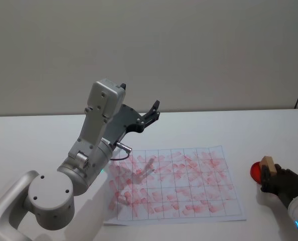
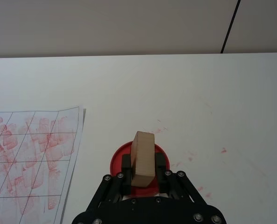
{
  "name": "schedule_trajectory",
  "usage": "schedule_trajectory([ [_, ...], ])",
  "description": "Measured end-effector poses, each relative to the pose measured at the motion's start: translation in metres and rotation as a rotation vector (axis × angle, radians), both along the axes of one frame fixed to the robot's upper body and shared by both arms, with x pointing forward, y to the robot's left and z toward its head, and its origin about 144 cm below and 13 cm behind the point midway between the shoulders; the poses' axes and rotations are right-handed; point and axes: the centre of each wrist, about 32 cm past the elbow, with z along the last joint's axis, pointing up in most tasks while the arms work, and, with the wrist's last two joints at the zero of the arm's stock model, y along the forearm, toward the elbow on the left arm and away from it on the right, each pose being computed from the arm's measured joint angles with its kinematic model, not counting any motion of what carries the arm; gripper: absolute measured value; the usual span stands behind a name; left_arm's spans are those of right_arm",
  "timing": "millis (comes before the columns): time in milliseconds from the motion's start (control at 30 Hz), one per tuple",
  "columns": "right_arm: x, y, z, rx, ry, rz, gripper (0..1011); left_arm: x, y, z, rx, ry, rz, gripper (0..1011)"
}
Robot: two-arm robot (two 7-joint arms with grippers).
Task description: Use the one hand to pick up the stamp and affix it onto the A4 paper.
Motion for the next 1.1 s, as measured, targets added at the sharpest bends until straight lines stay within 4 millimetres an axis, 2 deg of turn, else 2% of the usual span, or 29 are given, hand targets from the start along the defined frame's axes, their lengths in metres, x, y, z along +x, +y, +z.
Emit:
schedule_trajectory([
  [167,0.0,0.0,0.0,-0.001,0.002,0.001,214,0.0,0.0,0.0,0.0,0.0,0.0,1001],
  [700,0.006,-0.001,0.01,-0.027,-0.073,0.062,216,0.0,0.0,0.0,0.0,0.0,0.0,1001],
  [1100,0.024,0.001,0.027,-0.014,-0.152,0.204,216,0.0,0.0,0.0,0.0,0.0,0.0,1001],
])
